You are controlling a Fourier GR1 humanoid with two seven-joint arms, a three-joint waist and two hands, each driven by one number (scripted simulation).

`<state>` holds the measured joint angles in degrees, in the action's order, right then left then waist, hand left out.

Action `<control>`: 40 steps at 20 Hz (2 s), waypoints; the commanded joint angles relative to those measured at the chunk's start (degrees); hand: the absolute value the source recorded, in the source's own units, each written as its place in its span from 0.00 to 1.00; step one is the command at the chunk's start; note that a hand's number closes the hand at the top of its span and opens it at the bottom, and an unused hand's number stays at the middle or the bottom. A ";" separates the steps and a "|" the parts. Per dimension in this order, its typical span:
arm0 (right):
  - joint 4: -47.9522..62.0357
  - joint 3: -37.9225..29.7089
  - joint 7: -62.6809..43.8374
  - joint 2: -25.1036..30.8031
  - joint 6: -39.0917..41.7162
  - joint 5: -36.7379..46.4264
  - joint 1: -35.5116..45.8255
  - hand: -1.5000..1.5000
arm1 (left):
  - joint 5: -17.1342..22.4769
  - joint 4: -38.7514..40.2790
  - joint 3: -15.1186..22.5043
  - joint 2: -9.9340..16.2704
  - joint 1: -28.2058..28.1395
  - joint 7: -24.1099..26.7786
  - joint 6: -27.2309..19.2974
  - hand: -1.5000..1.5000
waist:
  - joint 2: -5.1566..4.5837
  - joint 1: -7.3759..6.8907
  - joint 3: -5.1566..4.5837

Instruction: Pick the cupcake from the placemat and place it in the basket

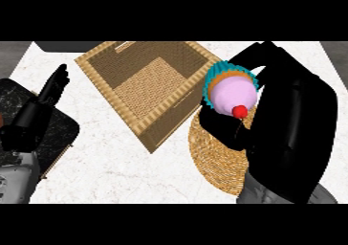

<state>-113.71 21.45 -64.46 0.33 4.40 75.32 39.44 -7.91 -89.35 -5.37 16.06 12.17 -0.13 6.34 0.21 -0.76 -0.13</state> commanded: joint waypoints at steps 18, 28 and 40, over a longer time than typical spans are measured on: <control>49.52 -13.24 -10.50 -0.31 -6.72 -24.56 39.75 1.00 | -2.67 3.04 2.15 -1.86 3.14 1.31 -0.85 0.50 | -0.80 -2.56 -0.06; 67.14 -11.83 -12.26 -0.31 -0.98 -29.04 45.07 1.00 | -1.68 3.35 1.75 -2.81 3.15 1.08 -0.76 0.50 | -0.56 -1.64 -0.08; 76.67 -11.55 -8.15 -0.31 -1.21 -40.20 49.74 0.00 | -1.79 2.31 0.13 -0.70 1.99 1.96 0.20 0.50 | -0.49 -1.35 0.02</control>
<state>-39.60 10.54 -65.67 0.47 4.29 38.52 87.79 -9.59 -87.96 -4.41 14.50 13.93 0.63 6.26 -0.13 -2.37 -0.12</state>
